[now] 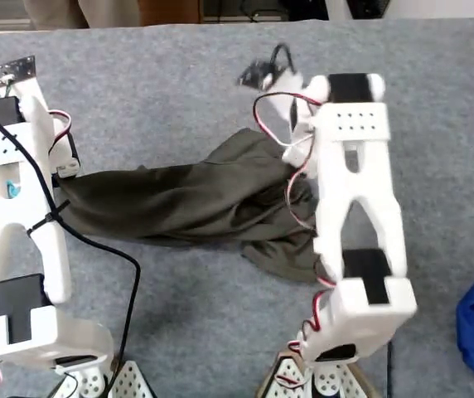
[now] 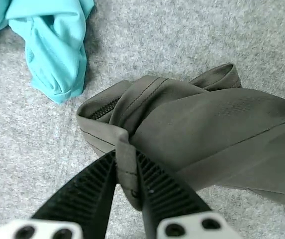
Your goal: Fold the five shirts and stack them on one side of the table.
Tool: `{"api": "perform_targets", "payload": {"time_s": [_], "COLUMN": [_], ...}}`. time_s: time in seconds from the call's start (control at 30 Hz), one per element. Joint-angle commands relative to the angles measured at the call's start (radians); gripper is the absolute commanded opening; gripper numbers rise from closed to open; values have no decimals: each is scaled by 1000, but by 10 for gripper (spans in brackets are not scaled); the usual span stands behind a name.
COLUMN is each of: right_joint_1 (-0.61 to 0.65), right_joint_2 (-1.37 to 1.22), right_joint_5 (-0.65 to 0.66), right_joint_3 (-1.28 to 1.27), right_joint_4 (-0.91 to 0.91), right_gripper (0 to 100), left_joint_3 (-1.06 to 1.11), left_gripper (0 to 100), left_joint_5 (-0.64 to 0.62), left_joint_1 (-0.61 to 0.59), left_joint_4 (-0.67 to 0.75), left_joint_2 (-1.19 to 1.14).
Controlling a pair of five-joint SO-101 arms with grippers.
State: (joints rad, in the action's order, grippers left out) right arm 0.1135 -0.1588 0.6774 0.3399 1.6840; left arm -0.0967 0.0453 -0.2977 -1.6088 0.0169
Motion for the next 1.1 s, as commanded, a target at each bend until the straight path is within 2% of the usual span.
{"api": "perform_targets", "payload": {"time_s": [0.0, 0.2, 0.37, 0.5, 0.73, 0.87, 1.07], "right_joint_1": [-5, 79, 180, 217, 202, 182, 160], "right_joint_2": [81, -185, -493, -696, -1012, -1122, -1221], "right_joint_5": [-74, -249, -382, -450, -457, -457, -457], "right_joint_3": [62, 54, 248, 501, 918, 1141, 1317], "right_joint_4": [-163, -499, -540, -480, -265, -121, 40], "right_gripper": [306, 306, 306, 306, 306, 306, 276], "left_joint_3": [-3, -2, -2, -2, -2, -2, 0], "left_gripper": [19, 19, 19, 19, 19, 19, 19], "left_joint_5": [-6, -9, -9, -9, -9, -9, -9], "left_joint_1": [2, 2, 2, 2, 2, 8, 60], "left_joint_4": [0, 0, 0, 0, 0, 2, 2], "left_joint_2": [13, 7, 7, 7, 5, 5, 5]}}
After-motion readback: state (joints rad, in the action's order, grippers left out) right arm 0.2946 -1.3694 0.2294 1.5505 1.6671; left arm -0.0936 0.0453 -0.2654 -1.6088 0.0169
